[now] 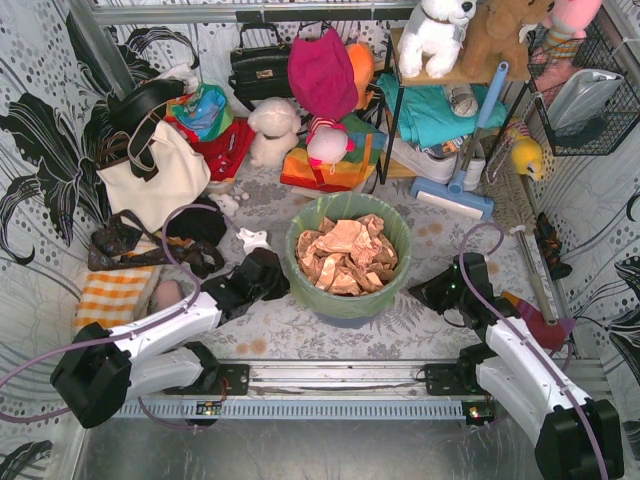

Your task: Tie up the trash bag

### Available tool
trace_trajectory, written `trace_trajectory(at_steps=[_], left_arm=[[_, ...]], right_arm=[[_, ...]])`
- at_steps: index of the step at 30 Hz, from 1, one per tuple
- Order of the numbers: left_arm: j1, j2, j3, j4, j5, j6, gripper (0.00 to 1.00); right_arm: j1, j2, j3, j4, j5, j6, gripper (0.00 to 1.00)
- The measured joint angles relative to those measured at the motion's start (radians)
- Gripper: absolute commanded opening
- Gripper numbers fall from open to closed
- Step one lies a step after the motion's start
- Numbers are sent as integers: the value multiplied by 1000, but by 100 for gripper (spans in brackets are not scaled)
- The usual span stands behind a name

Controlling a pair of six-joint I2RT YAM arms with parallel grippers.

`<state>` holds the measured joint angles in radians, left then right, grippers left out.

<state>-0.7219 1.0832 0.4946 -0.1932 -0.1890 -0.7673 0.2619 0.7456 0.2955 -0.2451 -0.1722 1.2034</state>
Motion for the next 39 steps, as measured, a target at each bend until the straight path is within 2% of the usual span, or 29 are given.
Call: trace_trajectory(at_steps=[3,7,15,23,28,33,39], left_arm=[[0,1,2,-2,1,3,0],[0,13,2,-2,6,3,0],[0,63,2,43,60,4,0],[0,80,2,67,81,4,0],[0,80,2,66,81,4,0],[0,80,2,67,81,4,0],[0,80,2,68,81,4,0]], right_arm=[[0,11,0,3,-13,-12,23],[0,47,-27,98,-77,29,35],[0,124,-171,349,-202,206,38],[0,183,-185,494,-255,299,37],[0,161,-194,508,-253,327,36],[0,71,-216,478,-223,356,46],[0,39,-216,452,-193,365,48]])
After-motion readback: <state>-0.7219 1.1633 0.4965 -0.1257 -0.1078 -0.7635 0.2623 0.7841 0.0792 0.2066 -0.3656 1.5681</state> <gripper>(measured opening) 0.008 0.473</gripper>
